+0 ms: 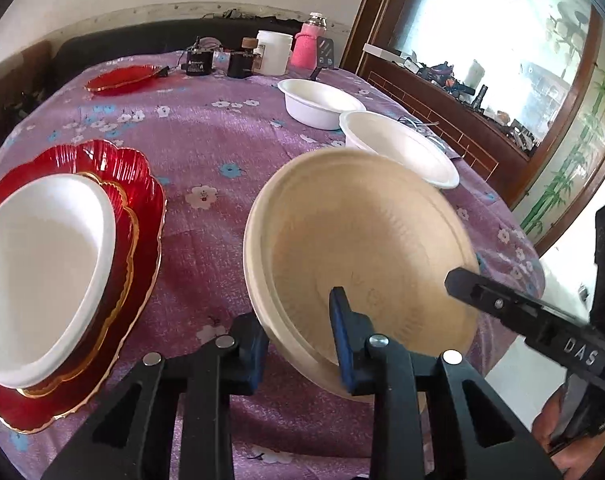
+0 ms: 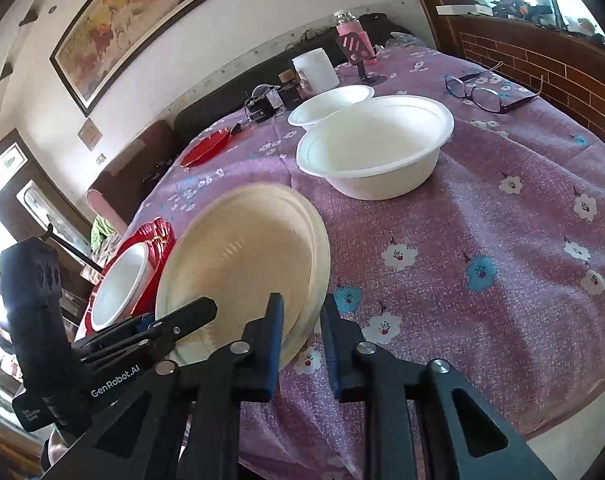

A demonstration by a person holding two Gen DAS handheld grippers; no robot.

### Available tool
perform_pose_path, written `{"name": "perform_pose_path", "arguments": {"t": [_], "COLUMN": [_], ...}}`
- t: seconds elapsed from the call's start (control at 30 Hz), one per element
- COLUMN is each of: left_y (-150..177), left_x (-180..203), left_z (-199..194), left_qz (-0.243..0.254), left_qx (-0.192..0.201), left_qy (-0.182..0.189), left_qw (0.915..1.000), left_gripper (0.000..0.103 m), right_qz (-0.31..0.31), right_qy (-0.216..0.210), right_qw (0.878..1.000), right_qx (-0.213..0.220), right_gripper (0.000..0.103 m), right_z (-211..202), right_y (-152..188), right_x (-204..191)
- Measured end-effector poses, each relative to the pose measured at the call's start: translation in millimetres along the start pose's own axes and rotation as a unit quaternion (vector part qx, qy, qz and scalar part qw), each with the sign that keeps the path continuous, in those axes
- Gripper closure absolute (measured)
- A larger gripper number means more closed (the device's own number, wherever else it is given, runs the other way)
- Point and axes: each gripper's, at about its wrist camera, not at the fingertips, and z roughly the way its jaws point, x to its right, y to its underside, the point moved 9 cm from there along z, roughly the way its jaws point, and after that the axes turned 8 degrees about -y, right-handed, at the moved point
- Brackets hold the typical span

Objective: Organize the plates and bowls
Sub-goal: 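Carry the beige bowl over the red plates and lower it into the white bowl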

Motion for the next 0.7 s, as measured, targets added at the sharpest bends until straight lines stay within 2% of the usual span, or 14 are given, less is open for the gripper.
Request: {"name": "perform_pose_path", "arguments": {"t": [0.7], "left_y": [-4], "left_x": [6], "left_z": [-19], "left_qz": [0.013], "left_qx": [0.021], "left_qy": [-0.019], "left_qw": [0.9995], "left_gripper": [0.075], "right_qz": [0.004], "right_qy": [-0.019], "right_qw": [1.0], "right_qx": [0.016], "right_gripper": [0.084], "right_z": [-8], "right_y": [-6], "right_x": [-5]}}
